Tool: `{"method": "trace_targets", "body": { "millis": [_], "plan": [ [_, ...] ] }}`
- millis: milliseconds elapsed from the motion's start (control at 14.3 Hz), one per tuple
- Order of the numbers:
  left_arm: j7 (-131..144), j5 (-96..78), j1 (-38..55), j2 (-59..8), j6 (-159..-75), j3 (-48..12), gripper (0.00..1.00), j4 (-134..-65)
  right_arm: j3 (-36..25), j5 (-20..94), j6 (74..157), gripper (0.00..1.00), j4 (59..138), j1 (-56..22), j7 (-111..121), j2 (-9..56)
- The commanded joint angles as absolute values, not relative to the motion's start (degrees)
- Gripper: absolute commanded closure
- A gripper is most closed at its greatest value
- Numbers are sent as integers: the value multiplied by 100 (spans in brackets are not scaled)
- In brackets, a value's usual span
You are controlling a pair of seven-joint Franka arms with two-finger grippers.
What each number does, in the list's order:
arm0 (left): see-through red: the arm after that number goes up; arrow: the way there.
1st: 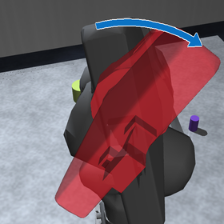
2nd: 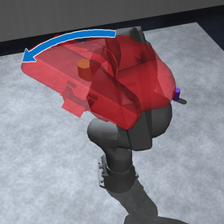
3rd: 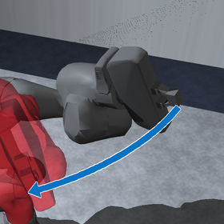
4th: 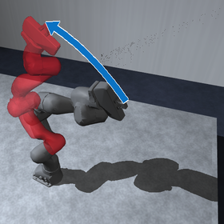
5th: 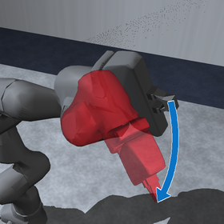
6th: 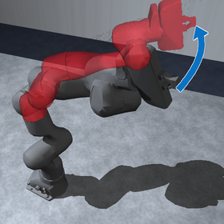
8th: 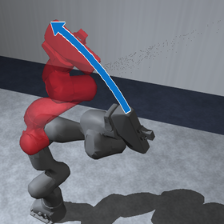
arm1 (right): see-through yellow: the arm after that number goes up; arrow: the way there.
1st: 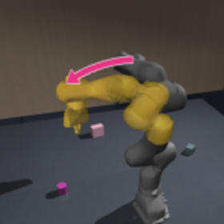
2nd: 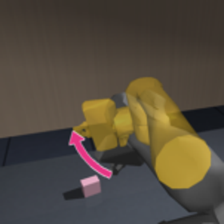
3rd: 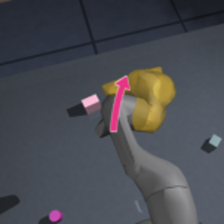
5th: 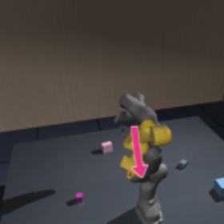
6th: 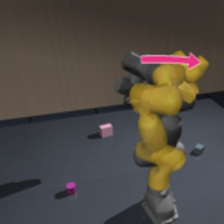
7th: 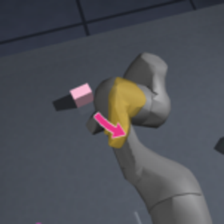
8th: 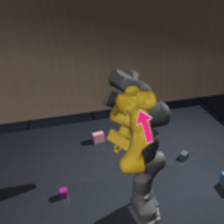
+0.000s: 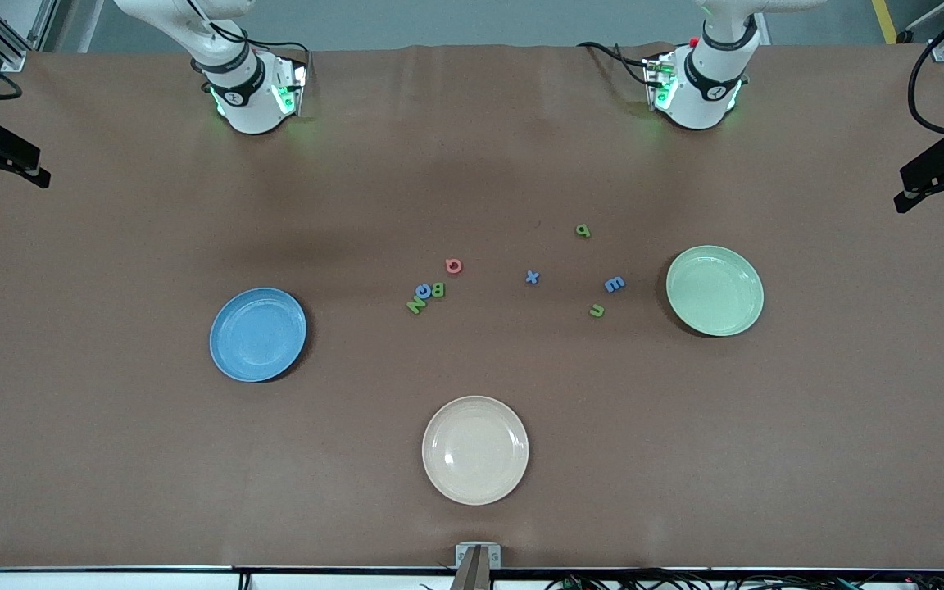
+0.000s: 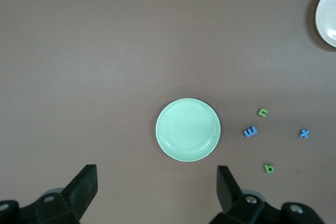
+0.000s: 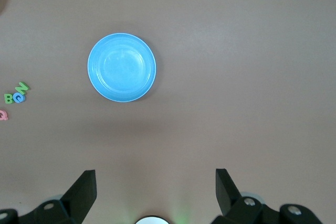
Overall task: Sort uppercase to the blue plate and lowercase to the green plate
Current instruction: 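Reach the left gripper down toward the blue foam letter m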
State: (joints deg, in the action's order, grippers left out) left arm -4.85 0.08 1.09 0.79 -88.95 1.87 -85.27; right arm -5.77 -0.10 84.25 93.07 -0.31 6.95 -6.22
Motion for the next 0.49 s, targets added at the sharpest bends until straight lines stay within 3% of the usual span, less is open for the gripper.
{"method": "trace_targets", "body": {
  "millis": [0,419],
  "plan": [
    [-615,-123,62,140,-8816,211,0,-8534,-519,-62,8525,0,9623,53,642,-809],
    [-554,-123,26,71,-8807,211,0,-8543,-527,-62,8552,0,9642,149,659,-800]
  ]
}}
